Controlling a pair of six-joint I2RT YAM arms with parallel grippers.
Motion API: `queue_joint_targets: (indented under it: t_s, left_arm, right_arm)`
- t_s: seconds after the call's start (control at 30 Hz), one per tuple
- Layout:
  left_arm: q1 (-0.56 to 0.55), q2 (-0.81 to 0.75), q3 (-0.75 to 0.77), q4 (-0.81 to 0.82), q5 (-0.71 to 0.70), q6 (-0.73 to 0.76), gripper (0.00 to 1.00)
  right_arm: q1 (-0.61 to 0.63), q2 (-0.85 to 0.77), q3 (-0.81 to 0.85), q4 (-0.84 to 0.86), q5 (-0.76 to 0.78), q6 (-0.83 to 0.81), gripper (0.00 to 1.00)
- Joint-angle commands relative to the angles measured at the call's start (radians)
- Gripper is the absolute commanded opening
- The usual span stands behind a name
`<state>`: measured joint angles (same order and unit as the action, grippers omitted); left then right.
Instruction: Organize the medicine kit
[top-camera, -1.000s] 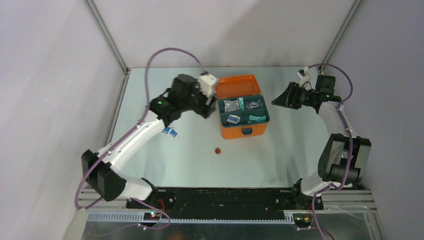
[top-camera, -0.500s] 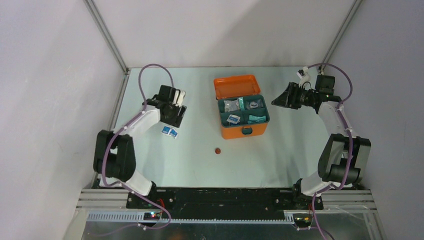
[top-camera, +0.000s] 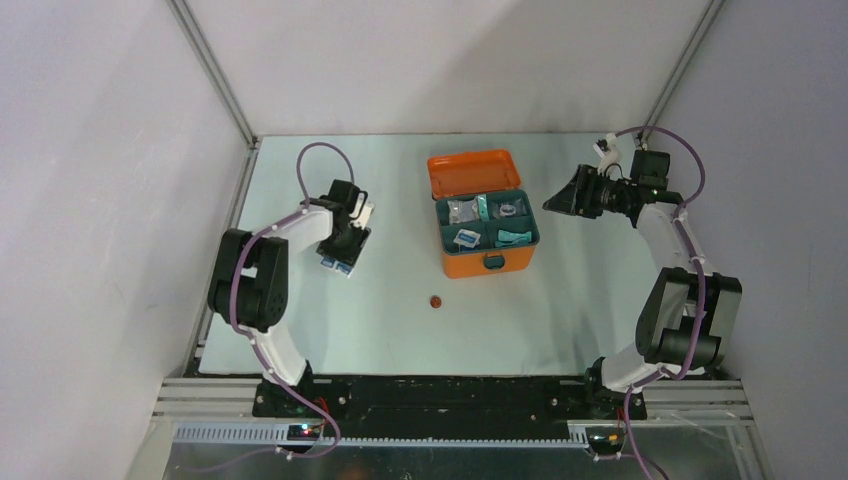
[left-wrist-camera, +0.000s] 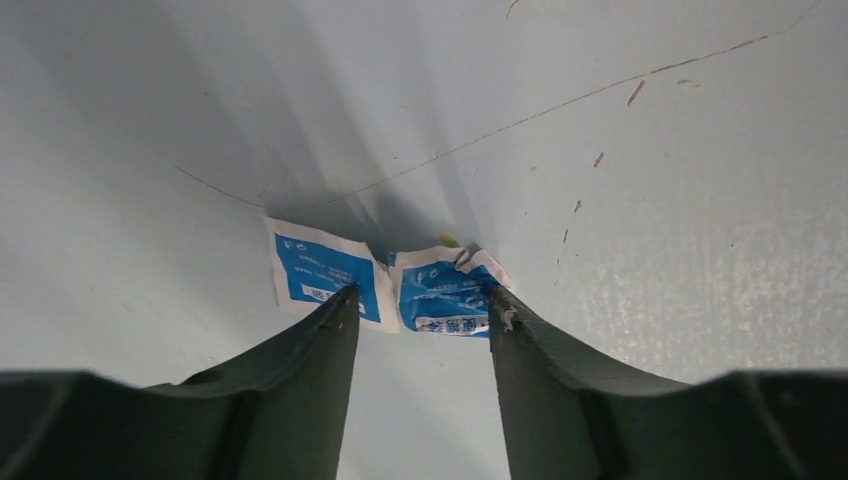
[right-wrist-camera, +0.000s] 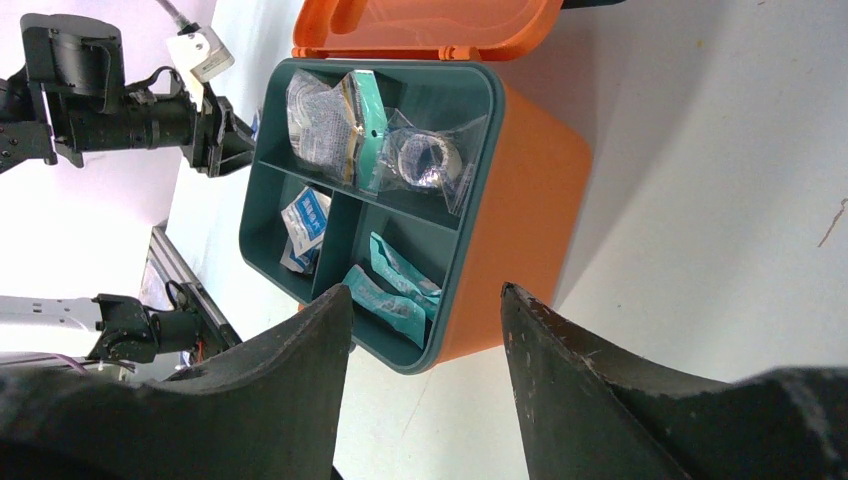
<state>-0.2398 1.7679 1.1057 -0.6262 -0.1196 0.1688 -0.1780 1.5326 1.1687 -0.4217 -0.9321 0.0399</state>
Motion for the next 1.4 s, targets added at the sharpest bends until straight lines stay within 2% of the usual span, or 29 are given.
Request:
queue_joint_targets:
  t_s: [0.0,0.03,0.13,0.3,0.33,0.4,0.5,0.67,0.8,0.87,0.9,0.97,1.07,1.37]
  left_arm:
    - [0.023,0.017,0.038,-0.007,0.015,0.021,0.49]
    - [0.026,0.018,0.04,-0.008,0.021,0.021,0.46]
    - [0.037,0.019,0.043,-0.013,0.032,0.021,0.3]
    - [0.046,-0.01,0.031,-0.024,0.052,0.028,0.14]
    - [0.046,-0.02,0.024,-0.025,0.058,0.028,0.09]
    - [0.046,-0.055,0.012,-0.031,0.078,0.028,0.03]
    - [0.046,-0.117,-0.001,-0.04,0.109,0.029,0.0]
    - [0.046,-0.207,-0.021,-0.066,0.186,0.025,0.0]
    - [0.048,-0.249,-0.024,-0.082,0.155,0.033,0.0]
    - [0.049,-0.222,-0.012,-0.088,0.094,0.022,0.16]
    - [0.051,-0.208,-0.006,-0.09,0.074,0.011,0.37]
    - [0.058,-0.169,0.008,-0.098,0.067,-0.013,0.5]
    - [0.06,-0.113,0.016,-0.102,0.088,-0.025,0.52]
    - [0.068,-0.012,0.05,-0.109,0.086,-0.021,0.48]
  right_arm:
    - [-0.003,-0.014,0.001,0.009,-0.006,-0.02,0.61]
    - [-0.003,-0.015,0.001,0.008,-0.006,-0.021,0.61]
    - [-0.004,-0.016,0.002,0.006,-0.007,-0.021,0.61]
    - [-0.006,-0.024,0.002,0.003,-0.006,-0.023,0.61]
    - [-0.006,-0.023,0.001,0.002,-0.006,-0.022,0.61]
    - [-0.007,-0.026,0.001,0.003,-0.005,-0.023,0.6]
    - [-0.008,-0.026,0.0,0.003,-0.003,-0.026,0.6]
    - [-0.008,-0.026,0.001,0.002,-0.002,-0.026,0.6]
    - [-0.006,-0.023,0.001,0.004,0.0,-0.026,0.6]
    - [-0.005,-0.021,0.001,0.005,-0.001,-0.025,0.6]
    - [-0.005,-0.021,0.001,0.007,-0.002,-0.024,0.6]
    - [-0.005,-0.02,0.001,0.007,-0.001,-0.024,0.6]
    - [-0.005,-0.022,0.001,0.004,0.0,-0.026,0.6]
    - [-0.014,-0.015,0.002,0.0,-0.002,-0.03,0.6]
